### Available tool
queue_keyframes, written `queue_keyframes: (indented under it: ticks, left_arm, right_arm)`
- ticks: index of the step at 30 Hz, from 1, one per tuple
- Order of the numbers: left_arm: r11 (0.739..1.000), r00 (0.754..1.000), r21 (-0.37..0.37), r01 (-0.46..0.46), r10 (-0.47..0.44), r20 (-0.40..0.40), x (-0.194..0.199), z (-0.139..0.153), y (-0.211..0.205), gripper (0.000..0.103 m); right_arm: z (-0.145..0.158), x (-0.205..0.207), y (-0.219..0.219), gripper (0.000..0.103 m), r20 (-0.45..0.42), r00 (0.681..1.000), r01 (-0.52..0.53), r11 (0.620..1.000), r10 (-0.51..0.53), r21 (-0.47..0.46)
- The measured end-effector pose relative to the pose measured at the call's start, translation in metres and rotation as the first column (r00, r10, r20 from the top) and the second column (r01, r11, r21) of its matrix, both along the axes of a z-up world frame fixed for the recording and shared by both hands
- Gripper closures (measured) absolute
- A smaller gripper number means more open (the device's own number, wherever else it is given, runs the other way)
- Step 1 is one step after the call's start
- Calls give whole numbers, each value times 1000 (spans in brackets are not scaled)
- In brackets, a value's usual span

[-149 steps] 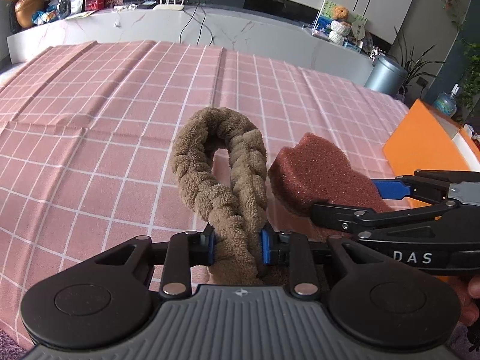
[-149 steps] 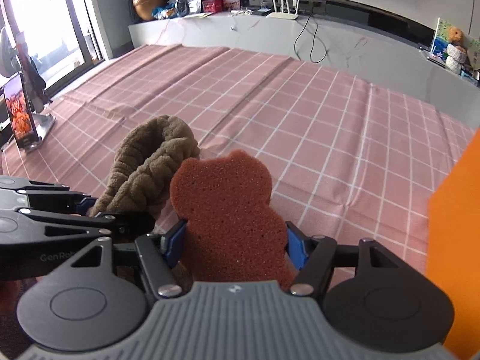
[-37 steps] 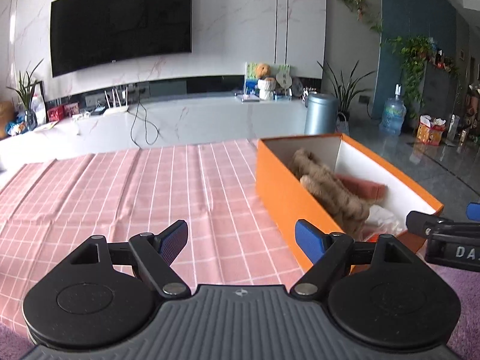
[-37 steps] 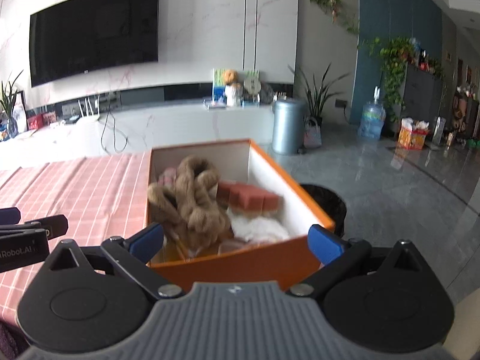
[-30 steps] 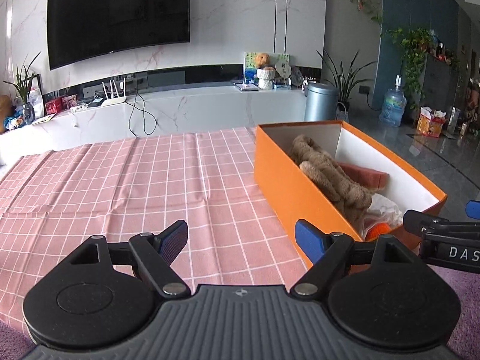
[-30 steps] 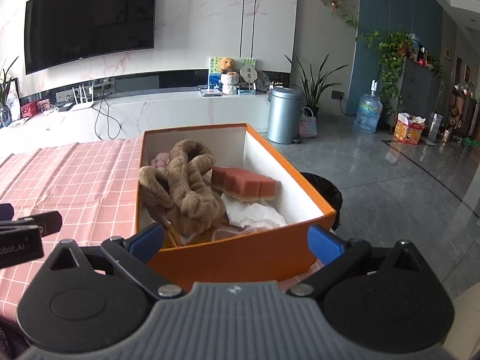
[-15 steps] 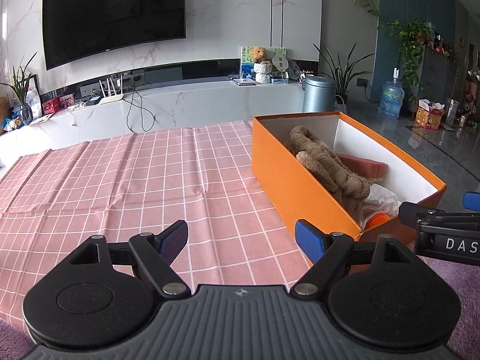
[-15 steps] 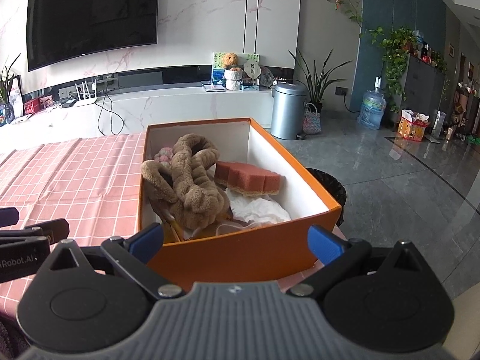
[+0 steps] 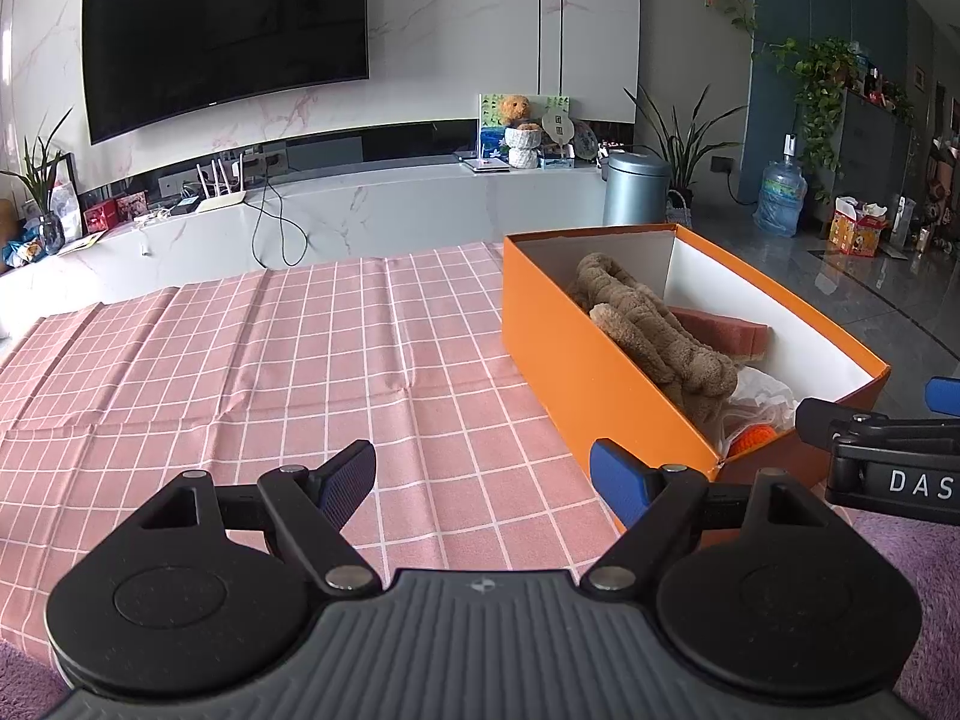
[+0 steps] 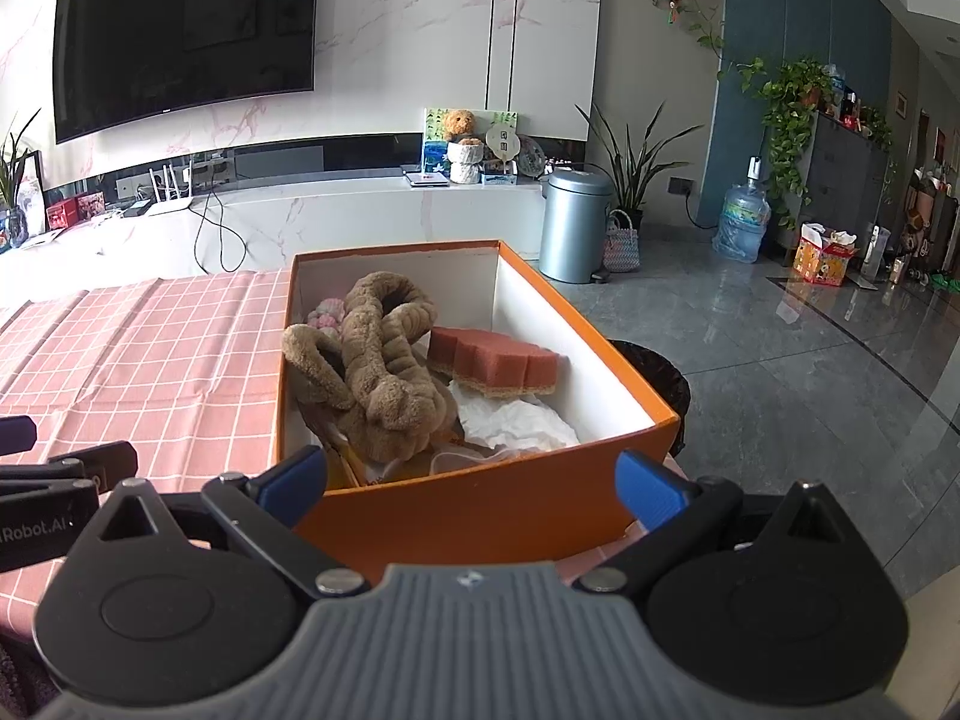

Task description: Organize soft objects

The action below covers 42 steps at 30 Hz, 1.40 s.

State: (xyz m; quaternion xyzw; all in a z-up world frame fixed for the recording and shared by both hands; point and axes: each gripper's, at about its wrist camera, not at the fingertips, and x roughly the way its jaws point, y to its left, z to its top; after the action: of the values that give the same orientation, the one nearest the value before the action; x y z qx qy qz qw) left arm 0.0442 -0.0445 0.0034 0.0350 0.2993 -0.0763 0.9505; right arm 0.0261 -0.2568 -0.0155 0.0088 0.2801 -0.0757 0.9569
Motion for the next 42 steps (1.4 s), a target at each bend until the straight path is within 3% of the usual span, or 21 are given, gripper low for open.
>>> queue_keyframes:
  ticks: [42]
  left_arm:
    - [1000,1000,3,1,-1,-4,-3,1,0,10]
  right_arm:
    - [-2,0,-1,2,-7,1000,2,1000,-2,-5]
